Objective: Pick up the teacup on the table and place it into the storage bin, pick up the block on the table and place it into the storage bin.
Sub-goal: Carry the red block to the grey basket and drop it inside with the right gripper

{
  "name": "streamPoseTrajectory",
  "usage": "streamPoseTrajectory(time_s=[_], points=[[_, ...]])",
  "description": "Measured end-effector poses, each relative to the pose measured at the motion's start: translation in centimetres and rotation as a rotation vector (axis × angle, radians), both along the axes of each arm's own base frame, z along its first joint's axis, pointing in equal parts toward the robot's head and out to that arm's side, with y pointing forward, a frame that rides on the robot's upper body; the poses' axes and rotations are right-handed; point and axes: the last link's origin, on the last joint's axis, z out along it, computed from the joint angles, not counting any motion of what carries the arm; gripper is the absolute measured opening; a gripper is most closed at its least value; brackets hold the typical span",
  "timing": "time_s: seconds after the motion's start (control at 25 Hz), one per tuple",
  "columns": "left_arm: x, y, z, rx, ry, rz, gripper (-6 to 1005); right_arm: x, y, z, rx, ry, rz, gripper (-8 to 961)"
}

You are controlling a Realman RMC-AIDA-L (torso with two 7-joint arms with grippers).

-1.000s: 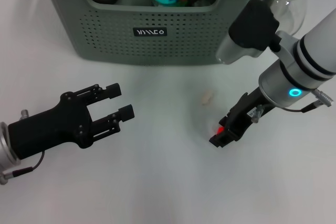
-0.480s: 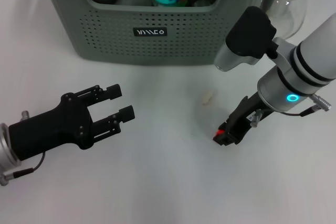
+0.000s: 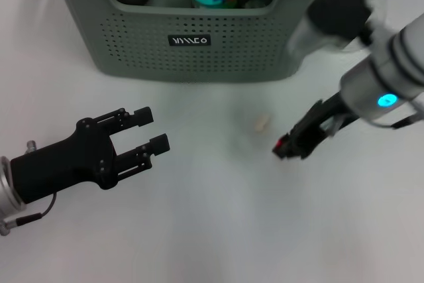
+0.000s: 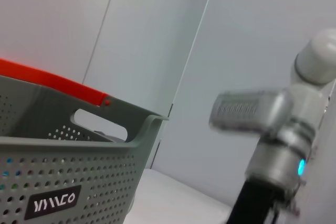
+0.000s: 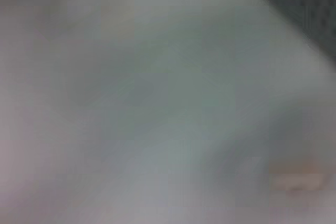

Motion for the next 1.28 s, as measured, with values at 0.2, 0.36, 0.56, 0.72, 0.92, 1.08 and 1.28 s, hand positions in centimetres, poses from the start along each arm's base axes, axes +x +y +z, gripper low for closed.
streamPoseTrajectory(time_s=[0.2, 0.36, 0.56, 0.72, 0.92, 1.08, 1.28], points=[[0.0, 0.0, 0.0, 0.001, 0.000, 0.002, 600, -4.7, -0.5, 8.4, 0.172, 0.190, 0.115, 189], [0.0, 0.1, 0.0, 0.004, -0.001, 0.001, 600, -8.5, -1.3, 13.7, 0.331, 0.377, 0.249, 200], [0.2, 0.4, 0.0, 0.000, -0.001, -0.006, 599, -11.5, 1.9, 13.8, 0.447, 0.442, 0.311, 214], [0.3, 0.5, 0.0, 0.000, 0.000, -0.006, 599, -12.6, 6.7, 9.7, 0.505, 0.340, 0.279, 225], [0.2, 0.4, 0.0, -0.004, 0.001, -0.005, 599, -13.5, 11.9, 3.8, 0.511, 0.168, 0.228, 240], [0.3, 0.4, -0.1, -0.008, -0.002, -0.007, 599, -13.0, 13.7, 0.4, 0.502, 0.084, 0.204, 251], [0.3, 0.3, -0.2, -0.012, -0.004, -0.008, 598, -12.1, 14.0, -0.9, 0.515, 0.061, 0.198, 265]])
